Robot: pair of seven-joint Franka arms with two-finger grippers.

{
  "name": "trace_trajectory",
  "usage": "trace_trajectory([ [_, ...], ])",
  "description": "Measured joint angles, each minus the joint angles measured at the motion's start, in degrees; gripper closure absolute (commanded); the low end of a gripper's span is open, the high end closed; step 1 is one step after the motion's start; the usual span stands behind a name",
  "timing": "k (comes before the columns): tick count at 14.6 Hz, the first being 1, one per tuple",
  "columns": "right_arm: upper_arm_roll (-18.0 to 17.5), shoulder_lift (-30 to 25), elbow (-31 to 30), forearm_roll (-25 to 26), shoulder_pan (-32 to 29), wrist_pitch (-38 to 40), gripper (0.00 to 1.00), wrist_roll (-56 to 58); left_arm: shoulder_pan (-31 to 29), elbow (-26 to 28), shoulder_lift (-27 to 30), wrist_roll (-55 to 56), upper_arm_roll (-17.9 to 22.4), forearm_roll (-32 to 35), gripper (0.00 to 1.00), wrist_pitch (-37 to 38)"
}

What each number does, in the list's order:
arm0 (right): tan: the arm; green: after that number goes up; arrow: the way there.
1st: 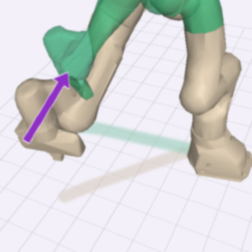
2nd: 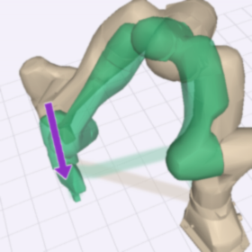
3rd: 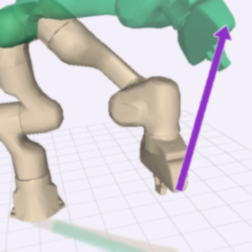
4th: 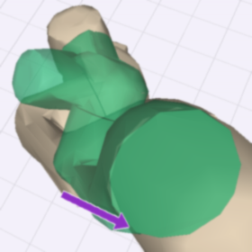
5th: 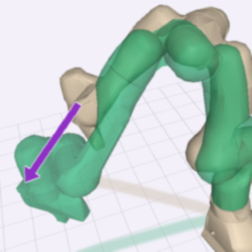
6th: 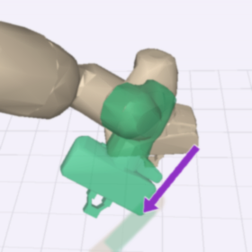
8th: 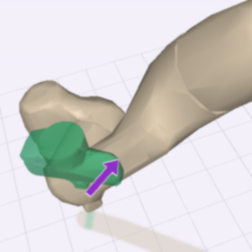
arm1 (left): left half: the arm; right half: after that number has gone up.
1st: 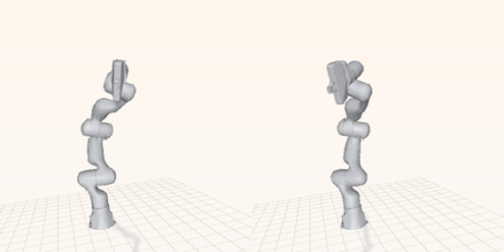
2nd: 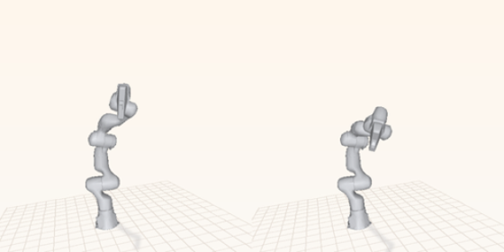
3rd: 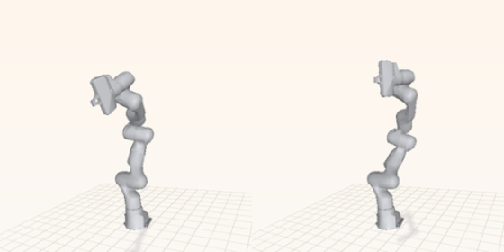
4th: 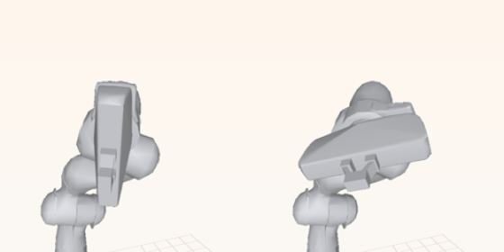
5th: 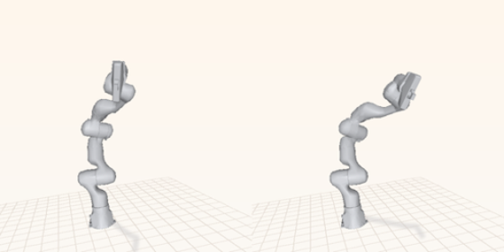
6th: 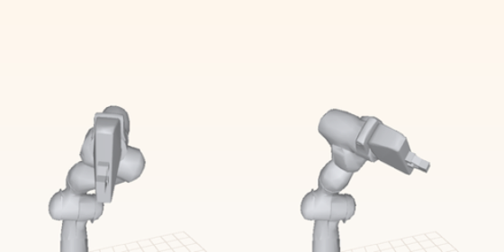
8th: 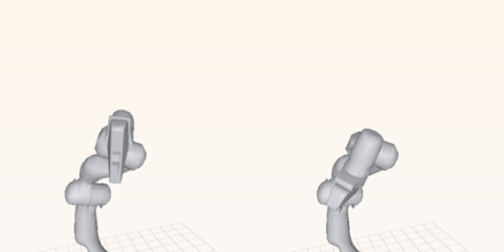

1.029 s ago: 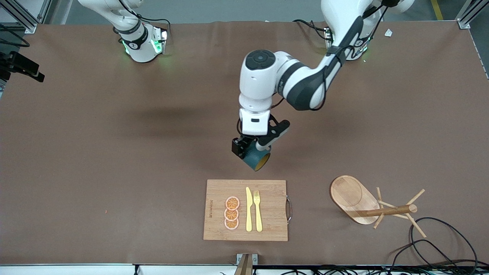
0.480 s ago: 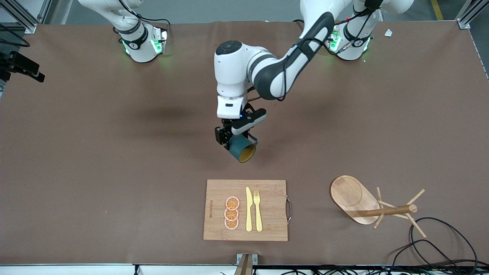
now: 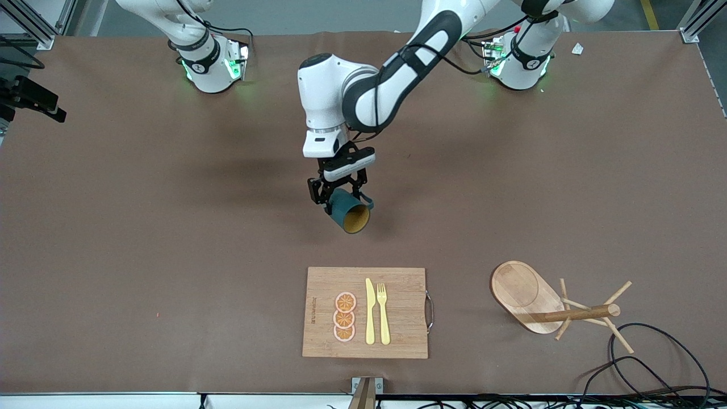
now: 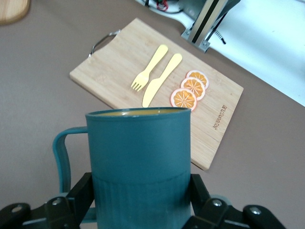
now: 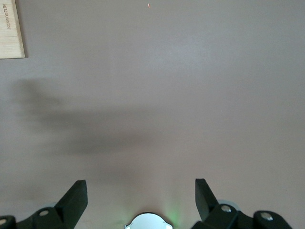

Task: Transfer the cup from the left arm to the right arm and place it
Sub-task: 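Carry the teal mug to the table middle and lower it down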

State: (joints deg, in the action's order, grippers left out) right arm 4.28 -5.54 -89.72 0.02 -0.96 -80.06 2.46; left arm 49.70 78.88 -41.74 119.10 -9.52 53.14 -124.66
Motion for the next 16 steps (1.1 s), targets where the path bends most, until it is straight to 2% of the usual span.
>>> trace_trajectory([
  [6,-0.01,0.0,0.0,0.0,0.0,-0.01,0.0,0.02,5.92,0.24,-4.26,3.94,0.05,15.17,0.17,6.45],
  [13,0.0,0.06,0.01,0.0,0.0,-0.14,0.0,0.02,10.66,0.39,-11.57,8.04,0.13,33.08,0.17,8.51],
  [16,0.01,0.09,0.01,0.0,0.0,-0.14,0.0,0.01,12.35,0.51,-15.4,11.81,0.13,41.18,0.17,13.57],
])
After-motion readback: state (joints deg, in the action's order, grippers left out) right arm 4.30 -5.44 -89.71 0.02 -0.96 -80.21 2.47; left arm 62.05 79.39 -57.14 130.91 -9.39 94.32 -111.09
